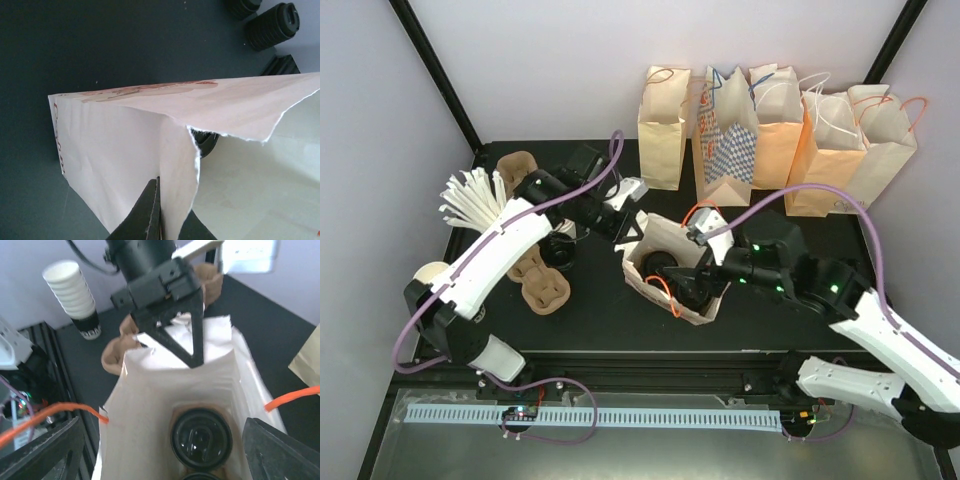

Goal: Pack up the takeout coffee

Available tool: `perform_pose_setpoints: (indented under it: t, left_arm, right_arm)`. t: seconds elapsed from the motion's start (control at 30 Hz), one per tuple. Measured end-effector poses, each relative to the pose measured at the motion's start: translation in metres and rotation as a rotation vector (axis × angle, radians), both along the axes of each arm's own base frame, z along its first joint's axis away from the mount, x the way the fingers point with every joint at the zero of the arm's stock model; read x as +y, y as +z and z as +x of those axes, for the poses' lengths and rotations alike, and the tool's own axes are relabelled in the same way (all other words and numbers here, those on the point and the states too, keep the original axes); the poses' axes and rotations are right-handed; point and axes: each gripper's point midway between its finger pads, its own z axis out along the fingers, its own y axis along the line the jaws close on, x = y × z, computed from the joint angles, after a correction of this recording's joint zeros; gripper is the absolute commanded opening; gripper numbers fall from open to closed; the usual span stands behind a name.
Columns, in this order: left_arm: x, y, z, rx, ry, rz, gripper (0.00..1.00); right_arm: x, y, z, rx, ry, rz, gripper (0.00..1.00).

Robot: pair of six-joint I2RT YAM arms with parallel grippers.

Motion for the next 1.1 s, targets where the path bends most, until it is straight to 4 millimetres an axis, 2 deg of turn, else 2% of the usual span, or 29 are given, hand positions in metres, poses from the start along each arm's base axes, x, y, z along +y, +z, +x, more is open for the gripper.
perform_pose_setpoints:
  t: [0.1,0.3,0.43,0.6,0.77,0.87,1.0,1.1]
  left_arm:
    - [-0.001,0.006,-0.006,-0.050,-0.009,-0.016,0.03]
    - [0.003,0.022,-0.002,-0.145,0.012,-0.046,0.03]
    - [0.002,0.029,0.001,-0.181,0.019,-0.058,0.03]
    - [0.002,0.027,0.004,-0.184,0.035,-0.054,0.03]
    - [0.003,0.012,0.019,-0.130,0.100,-0.028,0.03]
    - [0.003,-0.003,0.041,-0.066,0.157,-0.001,0.03]
    - [0.008,-0.018,0.070,0.000,0.234,0.023,0.03]
    - [0.014,-0.016,0.087,0.007,0.281,0.015,0.03]
  right_arm:
    - [-0.006,0.021,-0.009,-0.020,0.006,0.085,0.82]
    - [-0.006,0.036,-0.017,-0.019,0.032,0.149,0.71]
    - [-0.008,0.046,-0.022,-0.023,0.046,0.191,0.71]
    - [-0.011,0.067,-0.023,-0.056,0.038,0.226,0.73]
    - [-0.019,0.077,-0.013,-0.110,-0.025,0.228,0.75]
    - [-0.021,0.083,-0.002,-0.133,-0.066,0.219,0.75]
    - [-0.025,0.088,0.020,-0.152,-0.141,0.214,0.74]
    - [-0.039,0.085,0.045,-0.154,-0.239,0.204,0.74]
